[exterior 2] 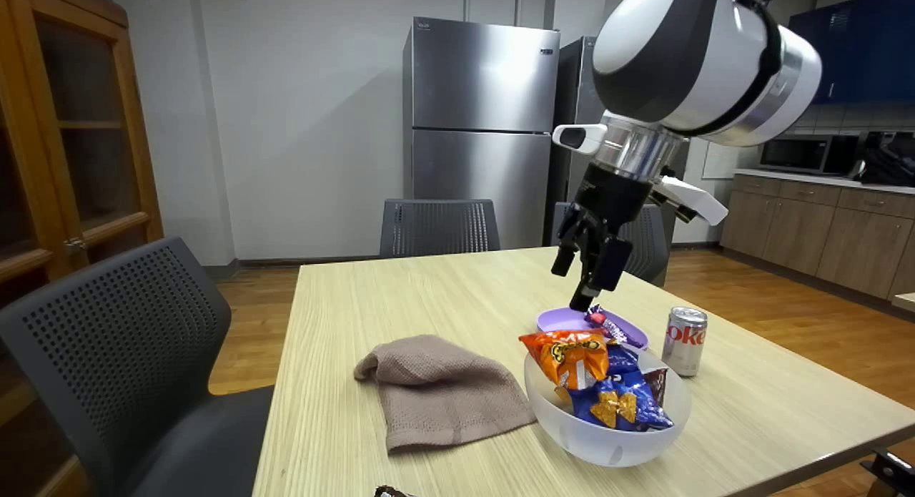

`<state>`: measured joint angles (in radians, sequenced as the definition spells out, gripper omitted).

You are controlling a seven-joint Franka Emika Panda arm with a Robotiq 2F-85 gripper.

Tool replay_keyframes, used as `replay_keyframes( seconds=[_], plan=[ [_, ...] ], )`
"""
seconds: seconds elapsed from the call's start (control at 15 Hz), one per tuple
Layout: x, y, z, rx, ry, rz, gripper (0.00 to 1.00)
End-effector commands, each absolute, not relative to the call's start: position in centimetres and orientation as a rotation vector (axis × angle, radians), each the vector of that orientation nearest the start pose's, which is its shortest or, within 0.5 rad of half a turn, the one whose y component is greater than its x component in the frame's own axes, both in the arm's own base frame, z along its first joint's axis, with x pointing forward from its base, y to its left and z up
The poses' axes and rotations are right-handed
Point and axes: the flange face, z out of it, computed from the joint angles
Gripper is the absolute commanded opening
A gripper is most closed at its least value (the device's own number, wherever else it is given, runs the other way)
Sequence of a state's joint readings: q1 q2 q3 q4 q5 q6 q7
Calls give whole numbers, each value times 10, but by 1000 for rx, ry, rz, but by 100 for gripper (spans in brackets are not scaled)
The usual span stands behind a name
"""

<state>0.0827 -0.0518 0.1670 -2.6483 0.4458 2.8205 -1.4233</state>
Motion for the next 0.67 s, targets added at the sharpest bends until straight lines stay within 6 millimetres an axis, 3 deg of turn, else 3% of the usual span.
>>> replay_keyframes(
  seconds=[0.0, 0.47, 0.6],
  plan=[
    [432, 91, 309, -2489, -1756, -495, 100],
    [426, 119, 325, -2531, -1537, -495, 100],
    [427, 115, 315, -2538, -1580, -490, 100]
  ],
)
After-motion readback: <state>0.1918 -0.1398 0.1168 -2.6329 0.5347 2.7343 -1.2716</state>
